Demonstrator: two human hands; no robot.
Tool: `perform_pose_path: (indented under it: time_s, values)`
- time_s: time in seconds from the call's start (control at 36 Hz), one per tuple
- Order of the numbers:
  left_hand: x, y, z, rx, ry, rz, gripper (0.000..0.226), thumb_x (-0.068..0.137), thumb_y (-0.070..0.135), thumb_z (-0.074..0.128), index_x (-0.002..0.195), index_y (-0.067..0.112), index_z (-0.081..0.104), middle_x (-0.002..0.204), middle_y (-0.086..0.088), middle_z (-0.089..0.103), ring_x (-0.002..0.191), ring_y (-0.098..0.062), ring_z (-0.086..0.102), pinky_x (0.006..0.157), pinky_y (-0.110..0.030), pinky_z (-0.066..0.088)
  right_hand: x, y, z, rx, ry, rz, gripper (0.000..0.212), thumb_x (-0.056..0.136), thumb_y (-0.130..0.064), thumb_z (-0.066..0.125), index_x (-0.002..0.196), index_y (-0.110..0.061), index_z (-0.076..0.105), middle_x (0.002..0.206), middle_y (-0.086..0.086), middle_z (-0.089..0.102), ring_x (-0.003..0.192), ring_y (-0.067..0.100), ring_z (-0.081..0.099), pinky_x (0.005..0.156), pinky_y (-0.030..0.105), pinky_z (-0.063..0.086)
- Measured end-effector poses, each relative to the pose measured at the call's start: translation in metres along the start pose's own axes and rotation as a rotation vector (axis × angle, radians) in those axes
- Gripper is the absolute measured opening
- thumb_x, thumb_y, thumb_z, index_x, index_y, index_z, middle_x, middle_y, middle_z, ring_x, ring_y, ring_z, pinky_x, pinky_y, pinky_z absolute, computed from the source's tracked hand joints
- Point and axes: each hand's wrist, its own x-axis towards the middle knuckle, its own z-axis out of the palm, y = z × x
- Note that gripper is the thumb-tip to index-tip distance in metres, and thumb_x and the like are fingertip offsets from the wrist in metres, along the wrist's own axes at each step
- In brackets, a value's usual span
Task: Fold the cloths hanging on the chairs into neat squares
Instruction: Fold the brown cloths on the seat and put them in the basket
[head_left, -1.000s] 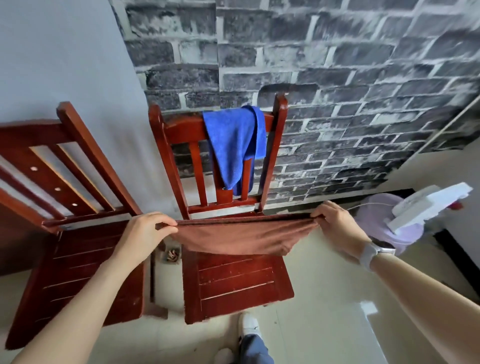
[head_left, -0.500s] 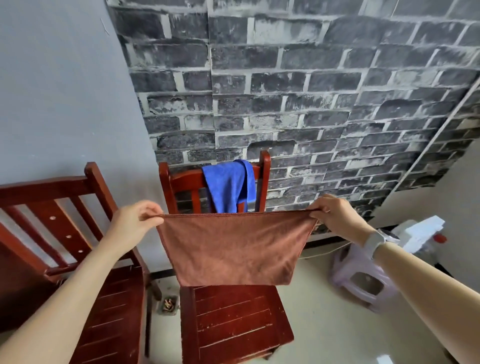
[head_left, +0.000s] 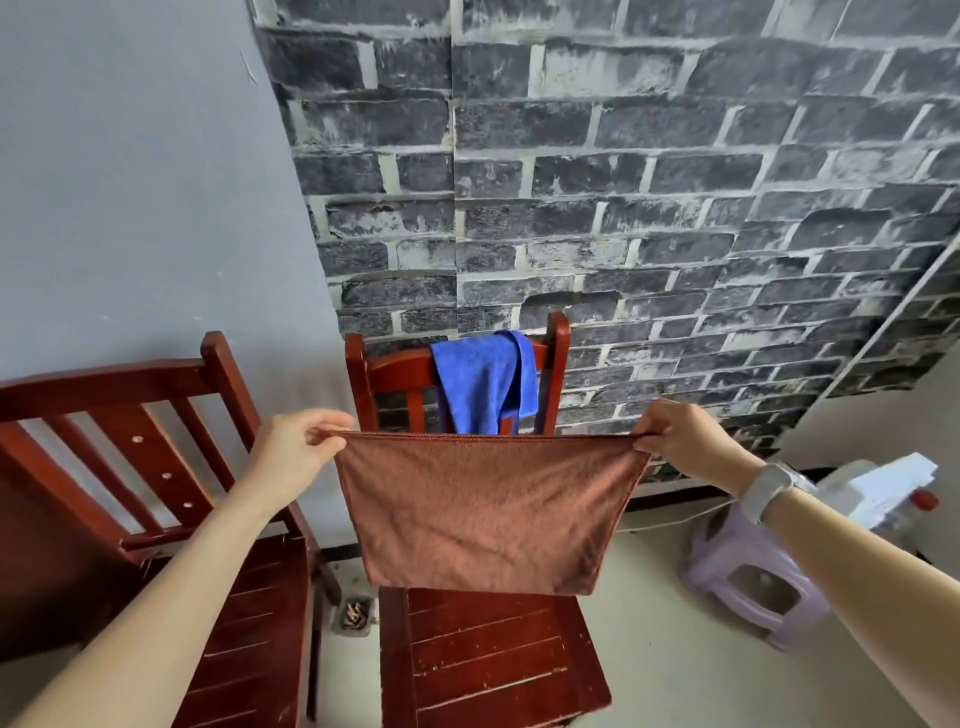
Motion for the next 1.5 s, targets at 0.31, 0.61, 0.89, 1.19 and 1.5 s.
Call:
perform_pose_path:
  time_s: [0.31,0.61,0.89,1.19,1.5]
  values:
    - [0.022,-0.018,0.024,0.378,-0.092,0.125,0.016,0.082,0.001,0.061,0.092,0.009,0.072,0.09,-0.005,0.064,0.078,-0.016,0.056,0.076,-0.023,0.041,0.034,0.012,0.019,-0.045,0.017,-0.005,0.008,0.077,0.002,0.064,0.081,-0.005,0.066,0.082,0.006,0.057,0.077,0.021,0.052,0.071,0.025,0.037]
    - [0.064,-0.044,0.067,0.335,0.017,-0.085,0.018,0.079,-0.002,0.061,0.086,0.01,0.073,0.089,-0.01,0.069,0.076,-0.018,0.06,0.077,-0.024,0.042,0.091,0.039,0.046,-0.21,-0.025,-0.117,0.01,0.084,-0.01,0.061,0.088,0.0,0.061,0.087,0.007,0.054,0.087,0.028,0.053,0.073,0.031,0.036]
    - [0.074,-0.069,0.09,0.244,0.162,-0.118,0.019,0.075,-0.008,0.062,0.086,0.005,0.071,0.083,-0.011,0.068,0.07,-0.018,0.057,0.071,-0.019,0.041,0.126,0.06,0.068,-0.212,0.075,-0.276,0.009,0.083,-0.008,0.062,0.086,0.0,0.063,0.086,0.014,0.06,0.081,0.035,0.058,0.065,0.037,0.046]
    - [-0.009,-0.116,0.127,0.381,0.09,-0.066,0.017,0.071,-0.005,0.068,0.082,0.007,0.067,0.088,-0.004,0.063,0.087,-0.024,0.057,0.069,-0.036,0.05,0.079,0.109,0.134,-0.178,-0.003,-0.301,0.01,0.08,-0.013,0.066,0.079,-0.005,0.061,0.08,0.01,0.059,0.076,0.034,0.059,0.058,0.038,0.051]
    - [-0.144,-0.201,0.197,0.401,-0.35,-0.202,0.027,0.059,-0.011,0.073,0.07,0.013,0.067,0.084,0.001,0.071,0.082,-0.017,0.062,0.057,-0.034,0.056,-0.039,0.189,0.244,-0.28,-0.527,-0.165,0.003,0.078,-0.011,0.069,0.08,-0.011,0.067,0.086,0.005,0.064,0.085,0.029,0.062,0.063,0.031,0.049]
